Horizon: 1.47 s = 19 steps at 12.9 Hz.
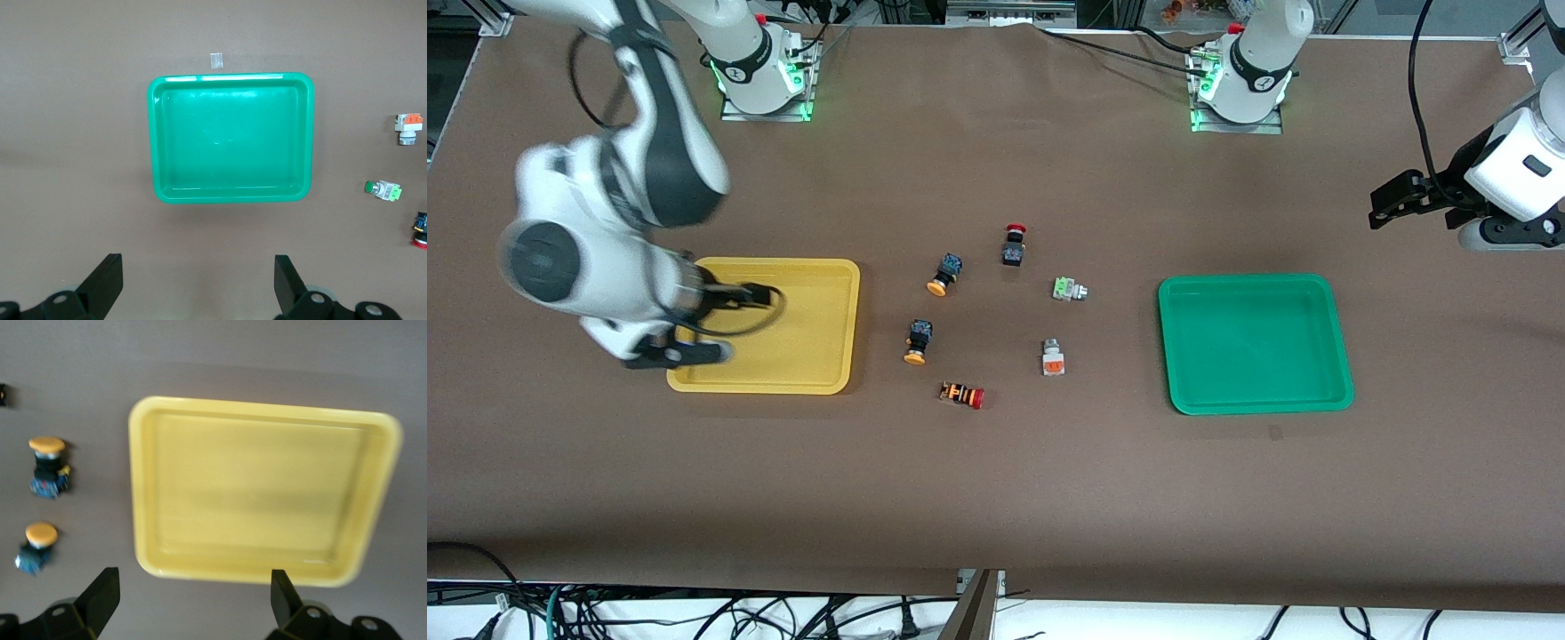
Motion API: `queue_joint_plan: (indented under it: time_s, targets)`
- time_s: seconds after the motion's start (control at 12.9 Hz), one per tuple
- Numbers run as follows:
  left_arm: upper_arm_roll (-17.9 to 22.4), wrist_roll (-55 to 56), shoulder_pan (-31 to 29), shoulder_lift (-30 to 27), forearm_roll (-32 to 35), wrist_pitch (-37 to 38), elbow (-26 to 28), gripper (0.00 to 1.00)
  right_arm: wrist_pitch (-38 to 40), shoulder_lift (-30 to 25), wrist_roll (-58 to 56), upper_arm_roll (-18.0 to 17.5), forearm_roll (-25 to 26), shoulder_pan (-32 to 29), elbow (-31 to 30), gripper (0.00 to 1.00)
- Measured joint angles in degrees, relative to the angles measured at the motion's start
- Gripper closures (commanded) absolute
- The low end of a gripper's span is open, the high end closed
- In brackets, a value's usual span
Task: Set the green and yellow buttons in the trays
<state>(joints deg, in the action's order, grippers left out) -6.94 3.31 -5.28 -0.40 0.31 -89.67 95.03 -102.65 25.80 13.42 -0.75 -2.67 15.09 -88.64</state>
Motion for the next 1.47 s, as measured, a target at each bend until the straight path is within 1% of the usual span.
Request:
queue_joint_plan:
  time_s: [0.16, 0.39, 0.47, 0.54, 0.7, 0.78, 0.85, 0.93, 1.01, 1.09, 1.32, 1.4, 1.47]
  targets:
    - [-0.08, 0.03, 0.01, 0.06, -0.11, 0.03, -0.04, 0.00, -6.46, 4.30, 7.82, -0.15, -0.61, 4.90, 0.10, 0.00]
    - [-0.64, 0.04, 0.10, 0.60, -0.25, 0.36, -0.05, 0.00, -14.61, 8.69, 18.58, -0.22, -0.68, 11.68, 0.21, 0.00]
    - [-1.13, 0.33, 0.20, 1.36, -0.38, 0.45, -0.04, 0.00, -16.74, 9.94, 20.32, -0.22, -1.21, 12.90, 0.20, 0.00]
    - [-1.82, 1.85, 0.30, 2.51, -0.98, 0.47, -0.03, 0.00, -19.31, 11.46, 21.38, -0.21, -2.90, 13.76, 0.19, 0.00]
    - [-3.40, 8.38, 0.55, 5.28, -4.22, 0.16, -0.02, 0.00, -23.60, 14.43, 22.19, -0.20, -5.26, 14.58, 0.22, 0.00]
    - [-4.10, 13.34, 0.91, 6.83, -6.23, -0.88, -0.02, 0.00, -25.02, 15.69, 22.30, -0.20, -5.54, 14.67, 0.23, 0.07]
    - [-4.73, 19.00, 1.46, 8.35, -7.42, -2.30, -0.02, 0.00, -26.23, 16.75, 22.31, -0.18, -5.58, 14.67, 0.25, 0.43]
    - [-5.22, 23.65, 2.36, 9.80, -7.98, -4.17, -0.02, 0.00, -27.12, 17.67, 22.31, -0.18, -5.59, 14.68, 0.25, 0.71]
    - [-5.54, 26.75, 4.02, 11.29, -8.11, -7.11, -0.03, 0.00, -27.58, 18.37, 22.30, -0.18, -5.59, 14.70, 0.27, 0.89]
    - [-5.83, 28.88, 6.20, 12.74, -8.11, -10.64, -0.03, 0.00, -27.68, 18.83, 22.29, -0.18, -5.59, 14.73, 0.27, 1.00]
    - [-6.19, 31.59, 13.07, 17.10, -8.11, -21.24, -0.15, 0.00, -27.73, 19.18, 22.22, -0.18, -5.59, 14.96, 0.33, 1.00]
    - [-6.20, 31.55, 15.48, 19.29, -7.54, -24.43, -0.79, 0.00, -27.72, 19.14, 21.83, -0.12, -5.57, 14.98, 0.52, 1.00]
    - [-6.21, 31.59, 17.88, 22.48, -5.49, -26.44, -2.65, 0.00, -27.20, 19.03, 20.28, 0.24, -5.54, 14.91, 0.89, 1.00]
